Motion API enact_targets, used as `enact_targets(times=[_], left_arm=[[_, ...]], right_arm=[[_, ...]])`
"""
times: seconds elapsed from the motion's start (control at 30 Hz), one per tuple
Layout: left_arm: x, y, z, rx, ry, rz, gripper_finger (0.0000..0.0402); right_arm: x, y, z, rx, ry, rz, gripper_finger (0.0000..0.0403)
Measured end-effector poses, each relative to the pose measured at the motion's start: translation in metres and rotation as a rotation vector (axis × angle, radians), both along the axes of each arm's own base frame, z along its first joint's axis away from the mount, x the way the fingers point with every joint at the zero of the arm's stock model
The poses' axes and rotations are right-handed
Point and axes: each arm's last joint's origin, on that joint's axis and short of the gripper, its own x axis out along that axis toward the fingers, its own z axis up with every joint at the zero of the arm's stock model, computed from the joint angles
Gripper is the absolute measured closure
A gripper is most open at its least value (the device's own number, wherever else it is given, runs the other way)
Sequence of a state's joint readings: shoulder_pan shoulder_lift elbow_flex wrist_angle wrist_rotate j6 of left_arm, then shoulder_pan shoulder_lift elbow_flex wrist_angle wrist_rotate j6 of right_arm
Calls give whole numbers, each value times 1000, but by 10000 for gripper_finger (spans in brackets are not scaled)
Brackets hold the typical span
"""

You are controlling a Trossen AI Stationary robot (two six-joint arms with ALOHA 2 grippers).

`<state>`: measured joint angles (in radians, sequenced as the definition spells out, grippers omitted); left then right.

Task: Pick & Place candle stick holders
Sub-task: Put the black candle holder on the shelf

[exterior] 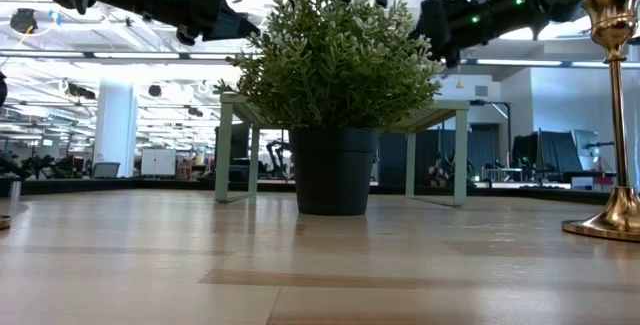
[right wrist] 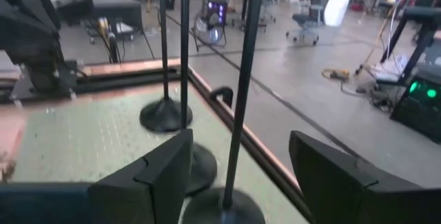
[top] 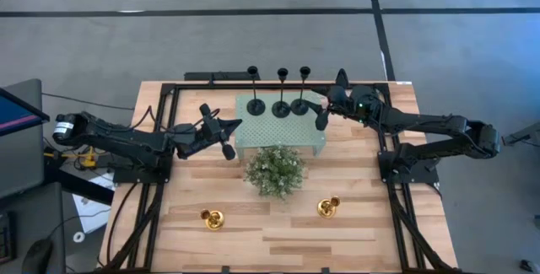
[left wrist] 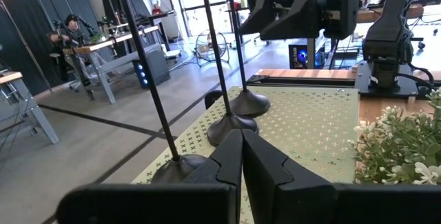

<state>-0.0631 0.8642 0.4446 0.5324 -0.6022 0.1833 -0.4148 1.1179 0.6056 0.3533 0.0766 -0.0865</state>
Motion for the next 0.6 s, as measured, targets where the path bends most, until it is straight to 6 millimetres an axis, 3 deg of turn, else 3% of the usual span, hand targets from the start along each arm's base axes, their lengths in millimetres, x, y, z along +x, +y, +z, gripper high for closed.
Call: enact_targets(times=[0.3,0.6], left_arm=[[0,0,0,0,0,0,390],[0,0,0,0,0,0,390]], right_arm=[[13,-6,-9,-5,-9,-2,220],[26,-18,-13,-9,-12,-24,243]])
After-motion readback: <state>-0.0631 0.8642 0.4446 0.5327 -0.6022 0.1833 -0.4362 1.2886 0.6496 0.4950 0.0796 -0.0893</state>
